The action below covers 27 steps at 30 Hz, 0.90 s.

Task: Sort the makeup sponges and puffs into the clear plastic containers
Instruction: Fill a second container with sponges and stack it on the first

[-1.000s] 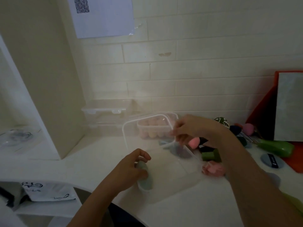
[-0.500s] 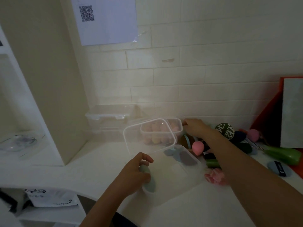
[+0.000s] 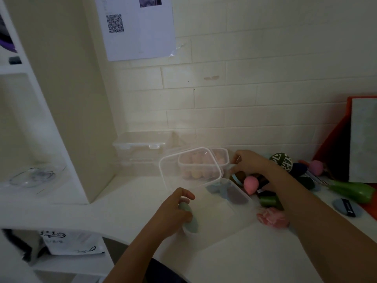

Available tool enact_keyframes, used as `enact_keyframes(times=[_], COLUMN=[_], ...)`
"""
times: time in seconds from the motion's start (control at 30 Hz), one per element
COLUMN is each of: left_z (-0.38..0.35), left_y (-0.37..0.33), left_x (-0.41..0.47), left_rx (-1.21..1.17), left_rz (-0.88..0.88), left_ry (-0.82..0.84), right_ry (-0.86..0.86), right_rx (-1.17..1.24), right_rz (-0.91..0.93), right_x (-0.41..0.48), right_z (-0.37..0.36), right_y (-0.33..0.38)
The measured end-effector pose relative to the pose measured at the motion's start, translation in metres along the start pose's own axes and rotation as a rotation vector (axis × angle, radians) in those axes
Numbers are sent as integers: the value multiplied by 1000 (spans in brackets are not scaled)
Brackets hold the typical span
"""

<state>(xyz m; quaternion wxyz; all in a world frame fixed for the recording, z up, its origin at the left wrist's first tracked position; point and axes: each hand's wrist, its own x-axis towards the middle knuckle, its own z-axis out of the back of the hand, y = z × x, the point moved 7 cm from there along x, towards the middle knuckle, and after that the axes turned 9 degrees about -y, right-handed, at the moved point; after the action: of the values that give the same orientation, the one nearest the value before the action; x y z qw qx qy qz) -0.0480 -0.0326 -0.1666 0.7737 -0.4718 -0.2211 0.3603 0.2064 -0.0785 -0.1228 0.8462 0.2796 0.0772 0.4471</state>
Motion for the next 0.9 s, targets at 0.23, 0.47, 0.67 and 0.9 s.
enact_keyframes(times=[0.23, 0.47, 0.67, 0.9], left_z=[1, 1, 1, 1], left_y=[2, 2, 3, 3], left_x=[1, 1, 1, 2], left_rx=[13, 18, 21, 1], left_rz=[-5, 4, 9, 5], left_ry=[-6, -14, -29, -30], right_ry=[-43, 16, -75, -314], right_rx=[2, -95, 54, 418], right_rz=[39, 94, 87, 170], right_x=[-11, -23, -29, -55], right_z=[15, 3, 0, 40], right_y=[-5, 1, -1, 35])
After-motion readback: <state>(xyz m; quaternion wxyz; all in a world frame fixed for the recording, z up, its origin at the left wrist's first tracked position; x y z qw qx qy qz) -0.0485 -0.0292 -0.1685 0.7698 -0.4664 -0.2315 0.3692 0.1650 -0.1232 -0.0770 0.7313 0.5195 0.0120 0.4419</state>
